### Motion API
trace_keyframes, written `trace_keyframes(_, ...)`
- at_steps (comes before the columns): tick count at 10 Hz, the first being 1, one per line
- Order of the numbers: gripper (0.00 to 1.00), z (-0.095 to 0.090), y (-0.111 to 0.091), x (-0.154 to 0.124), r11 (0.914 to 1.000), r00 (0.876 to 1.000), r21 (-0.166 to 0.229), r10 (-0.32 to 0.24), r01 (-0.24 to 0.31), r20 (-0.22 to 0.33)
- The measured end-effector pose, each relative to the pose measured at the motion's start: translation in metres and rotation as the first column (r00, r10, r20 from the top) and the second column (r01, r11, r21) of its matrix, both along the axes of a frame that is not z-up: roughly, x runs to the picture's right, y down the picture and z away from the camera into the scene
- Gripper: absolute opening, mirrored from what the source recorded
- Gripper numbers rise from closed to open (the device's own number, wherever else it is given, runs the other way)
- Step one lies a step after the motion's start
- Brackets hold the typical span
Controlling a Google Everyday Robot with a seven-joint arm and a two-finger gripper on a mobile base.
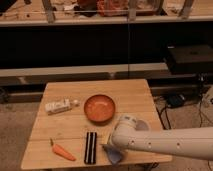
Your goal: Place the white sponge in the ceramic bowl
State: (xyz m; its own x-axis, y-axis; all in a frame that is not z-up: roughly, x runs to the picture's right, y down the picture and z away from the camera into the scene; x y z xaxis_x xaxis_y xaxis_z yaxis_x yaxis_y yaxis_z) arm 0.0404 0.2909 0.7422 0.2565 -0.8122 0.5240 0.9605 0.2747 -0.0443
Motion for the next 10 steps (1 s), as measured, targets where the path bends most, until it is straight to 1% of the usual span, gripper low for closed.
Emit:
trace_keyframes(1, 0.80, -0.002, 0.000, -0.001, 0.9983, 0.998, 0.021, -0.055, 0.055, 0.016)
trace_keyframes(2, 0.80, -0.003, 0.001, -0.001, 0.9944, 0.994, 0.034, -0.101, 0.100, 0.041)
trace_keyframes(3, 0.80, -0.004, 0.000, -0.002, 0.9882, 0.985, 0.047, -0.149, 0.146, 0.084)
trace_keyframes(4, 0.80, -0.006, 0.001, -0.002, 0.9844, 0.978, 0.048, -0.174, 0.169, 0.117)
trace_keyframes(5, 0.80, -0.008, 0.002, -0.002, 0.9813, 0.970, 0.041, -0.192, 0.188, 0.148)
trace_keyframes(6, 0.80, -0.007, 0.004, -0.006, 0.9750, 0.961, 0.033, -0.222, 0.220, 0.165)
trace_keyframes(7, 0.80, -0.005, 0.007, -0.011, 0.9668, 0.952, 0.022, -0.254, 0.254, 0.172)
trace_keyframes(10, 0.80, 0.006, 0.015, -0.018, 0.9543, 0.940, -0.021, -0.290, 0.298, 0.181)
